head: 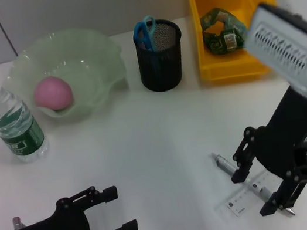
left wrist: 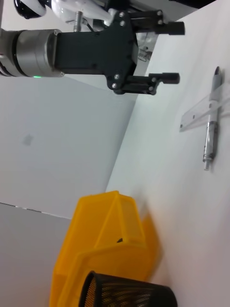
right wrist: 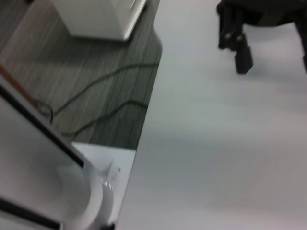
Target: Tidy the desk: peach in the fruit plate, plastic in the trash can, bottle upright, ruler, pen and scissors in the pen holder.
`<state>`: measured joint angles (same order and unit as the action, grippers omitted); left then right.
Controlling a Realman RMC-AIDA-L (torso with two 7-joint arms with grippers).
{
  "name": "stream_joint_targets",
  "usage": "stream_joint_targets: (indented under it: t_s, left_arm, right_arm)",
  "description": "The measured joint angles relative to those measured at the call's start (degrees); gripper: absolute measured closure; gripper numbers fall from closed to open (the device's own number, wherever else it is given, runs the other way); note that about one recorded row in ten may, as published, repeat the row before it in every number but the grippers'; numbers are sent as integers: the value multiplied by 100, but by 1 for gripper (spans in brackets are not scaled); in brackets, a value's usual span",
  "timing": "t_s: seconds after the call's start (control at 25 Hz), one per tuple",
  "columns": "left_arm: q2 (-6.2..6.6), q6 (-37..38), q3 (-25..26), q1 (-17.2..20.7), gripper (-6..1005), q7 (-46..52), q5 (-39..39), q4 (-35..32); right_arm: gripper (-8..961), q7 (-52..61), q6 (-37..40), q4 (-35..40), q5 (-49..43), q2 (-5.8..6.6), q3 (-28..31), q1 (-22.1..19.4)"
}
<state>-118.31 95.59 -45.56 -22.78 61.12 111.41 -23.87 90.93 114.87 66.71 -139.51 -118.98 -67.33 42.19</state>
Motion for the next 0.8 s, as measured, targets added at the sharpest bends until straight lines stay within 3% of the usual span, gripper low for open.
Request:
stream_joint_targets:
  t_s: [0.36,0.8]
  left_arm:
    - [-8,-84,51,28,196,30,-31,10]
    - [-8,-124,73,28,196,87,-41,40]
  right_arm:
    - [294,-308,-890,-61,-205,-38,-1091,-45]
    - [296,-364,-1375,-200,-236,-64,-1819,-17]
